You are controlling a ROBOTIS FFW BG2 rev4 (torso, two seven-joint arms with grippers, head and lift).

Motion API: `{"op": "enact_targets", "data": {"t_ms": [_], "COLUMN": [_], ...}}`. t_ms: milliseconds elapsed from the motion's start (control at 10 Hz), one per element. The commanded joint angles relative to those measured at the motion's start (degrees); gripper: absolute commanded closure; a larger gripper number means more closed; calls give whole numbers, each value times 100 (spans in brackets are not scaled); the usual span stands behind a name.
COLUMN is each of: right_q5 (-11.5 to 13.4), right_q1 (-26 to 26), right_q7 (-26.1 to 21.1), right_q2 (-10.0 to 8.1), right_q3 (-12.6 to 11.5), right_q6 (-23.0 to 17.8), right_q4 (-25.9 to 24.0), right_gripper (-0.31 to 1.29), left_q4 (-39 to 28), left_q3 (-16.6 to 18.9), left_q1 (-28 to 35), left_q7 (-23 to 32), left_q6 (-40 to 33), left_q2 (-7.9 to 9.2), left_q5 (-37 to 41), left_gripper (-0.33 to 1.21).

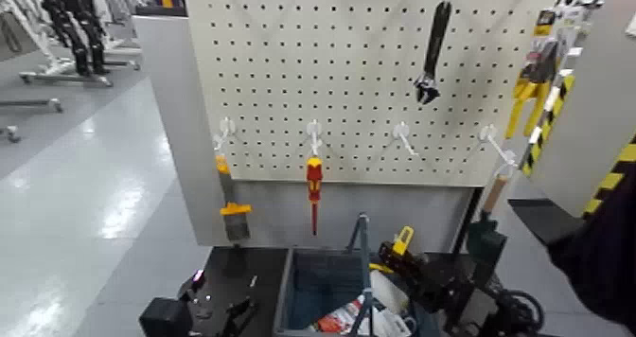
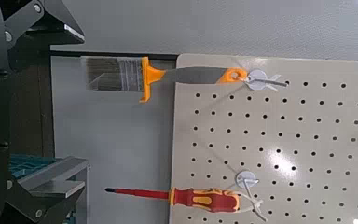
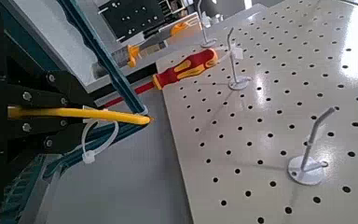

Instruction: Put the yellow roller into the crate.

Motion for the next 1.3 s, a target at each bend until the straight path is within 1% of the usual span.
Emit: {"op": "enact_targets", "data": {"t_ms": [100,400,500,600,700,800,900,1100,1300], "right_q5": [-36,-53,-80,-194,-220,-194,-80,70,193], "right_q1": [-58,-102,-120,-120,-111,-102,-102,-58,3], "right_q7": [-62,-132,-132,-132,-123,-106,-106,-132,-194], "right_q2": [0,-18,-18,-18,-18,-26,-18,-18,-9], "right_q3": [115,203,221,221,203,177,124,45,-52], "right_q6": [34,60,60,51,51,122,201,332,359], "right_q4": [117,152,161,179,179,135,73,-59,-243], "right_gripper": [125,123,116,94,51,15,7,9,10], "left_q4": [18,44,53,53,53,53,53,44,44], "left_q3": [-14,-14,-23,-23,-14,-6,3,3,3], "left_q1": [-16,-42,-51,-51,-42,-42,-33,-24,-24], "left_q7": [0,-35,-35,-35,-35,-35,-35,-35,-35], "left_q6": [0,-9,-9,-9,-18,-18,-26,-35,-35], "left_q2": [-8,-8,-8,1,-8,-8,-8,-8,-8], "left_q5": [0,0,0,0,0,0,0,9,9], "left_gripper": [20,20,20,20,20,20,20,20,20]}}
